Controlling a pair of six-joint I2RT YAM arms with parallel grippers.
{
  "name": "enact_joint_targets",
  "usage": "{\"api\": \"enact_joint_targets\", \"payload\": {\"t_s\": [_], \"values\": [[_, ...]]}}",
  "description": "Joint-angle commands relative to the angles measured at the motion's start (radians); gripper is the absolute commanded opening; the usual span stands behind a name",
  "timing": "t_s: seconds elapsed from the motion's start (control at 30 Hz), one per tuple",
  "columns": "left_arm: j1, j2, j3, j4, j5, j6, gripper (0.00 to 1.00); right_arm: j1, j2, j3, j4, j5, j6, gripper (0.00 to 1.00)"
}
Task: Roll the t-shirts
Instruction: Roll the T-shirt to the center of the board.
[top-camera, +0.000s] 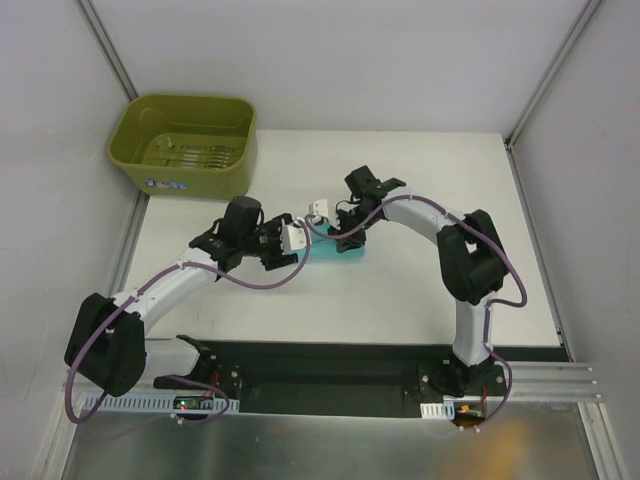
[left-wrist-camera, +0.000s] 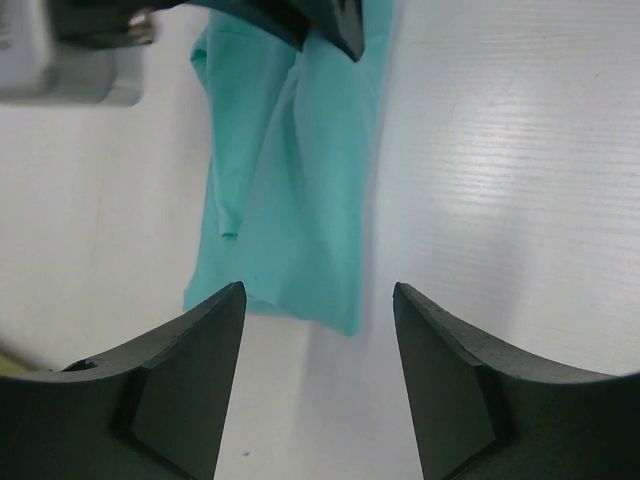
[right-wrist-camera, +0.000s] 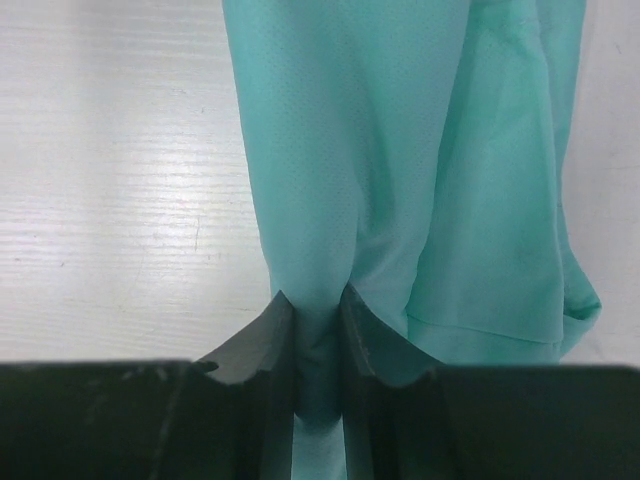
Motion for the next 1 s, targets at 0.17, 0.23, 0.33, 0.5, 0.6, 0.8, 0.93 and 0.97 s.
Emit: {"api": "enact_joint_targets", "payload": {"t_s": [0.17, 0.23, 0.33, 0.5, 0.6, 0.8, 0.93, 0.97], "values": [[-0.081, 0.071, -0.1, 0.15, -0.003, 0.281, 0.61, -0.037, 0.084, 0.17, -0.189, -0.136, 0.085, 0.17], [-0.082, 0.102, -0.142, 0.272, -0.014, 0.351, 0.64, -0.036, 0.078, 0.156, -0.189, -0.153, 0.081, 0.18], [-0.093, 0.169, -0.168, 0.423, -0.113, 0.35, 0.64, -0.033, 0.073, 0.139, -0.19, -0.167, 0.075, 0.18], [-0.092, 0.244, -0.127, 0.473, -0.169, 0.37, 0.64, -0.03, 0.073, 0.135, -0.202, -0.172, 0.063, 0.18], [-0.092, 0.281, -0.105, 0.444, -0.163, 0.393, 0.61, -0.03, 0.07, 0.136, -0.21, -0.173, 0.052, 0.18], [-0.075, 0.295, -0.088, 0.504, -0.161, 0.375, 0.58, -0.022, 0.065, 0.139, -0.227, -0.165, 0.039, 0.18], [-0.031, 0.208, -0.094, 0.508, -0.068, 0.37, 0.62, -0.022, 0.059, 0.142, -0.239, -0.156, 0.035, 0.18], [-0.024, 0.196, -0.094, 0.493, -0.045, 0.397, 0.63, -0.022, 0.055, 0.139, -0.239, -0.152, 0.03, 0.18]]}}
